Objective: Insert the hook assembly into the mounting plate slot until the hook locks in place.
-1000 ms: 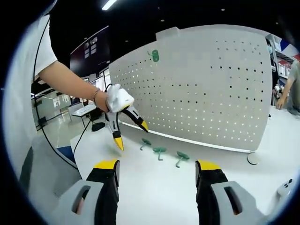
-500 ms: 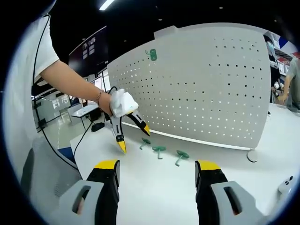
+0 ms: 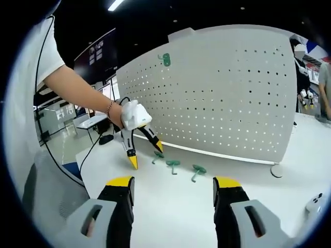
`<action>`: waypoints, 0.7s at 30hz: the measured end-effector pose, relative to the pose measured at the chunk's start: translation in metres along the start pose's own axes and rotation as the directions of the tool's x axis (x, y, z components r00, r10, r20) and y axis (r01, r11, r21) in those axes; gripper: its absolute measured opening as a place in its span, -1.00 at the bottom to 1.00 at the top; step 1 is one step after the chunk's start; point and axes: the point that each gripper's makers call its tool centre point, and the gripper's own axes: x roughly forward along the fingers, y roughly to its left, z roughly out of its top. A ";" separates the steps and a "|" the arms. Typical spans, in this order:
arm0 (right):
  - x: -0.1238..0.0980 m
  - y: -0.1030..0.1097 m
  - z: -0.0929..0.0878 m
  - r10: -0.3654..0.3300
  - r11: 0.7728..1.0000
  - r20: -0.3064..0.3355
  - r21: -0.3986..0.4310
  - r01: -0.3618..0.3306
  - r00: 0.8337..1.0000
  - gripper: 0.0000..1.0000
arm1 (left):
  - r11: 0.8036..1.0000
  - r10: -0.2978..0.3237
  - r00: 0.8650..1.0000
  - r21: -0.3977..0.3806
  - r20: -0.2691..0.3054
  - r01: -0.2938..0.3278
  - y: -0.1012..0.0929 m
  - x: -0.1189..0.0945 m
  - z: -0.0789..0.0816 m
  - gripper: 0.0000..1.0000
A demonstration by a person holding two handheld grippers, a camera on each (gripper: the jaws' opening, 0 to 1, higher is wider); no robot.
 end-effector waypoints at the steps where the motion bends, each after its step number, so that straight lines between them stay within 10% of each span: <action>1: 0.000 0.000 0.000 0.000 1.000 -0.002 -0.002 0.000 1.000 0.18 | 1.000 0.000 1.000 0.000 0.001 0.000 0.000 0.000 0.000 0.43; 11: 0.000 0.000 -0.001 0.001 1.000 -0.003 -0.017 -0.001 1.000 0.14 | 0.999 -0.018 1.000 0.044 0.014 0.017 0.000 0.001 0.003 0.40; 17: -0.001 -0.001 -0.001 -0.002 1.000 -0.002 -0.012 0.002 1.000 0.13 | 0.999 -0.013 1.000 0.045 0.009 0.013 0.007 -0.002 0.006 -0.24; 21: -0.002 -0.003 0.002 -0.009 1.000 0.010 0.000 0.009 1.000 0.11 | 0.999 -0.009 1.000 0.042 0.001 0.009 0.007 -0.001 0.007 -0.29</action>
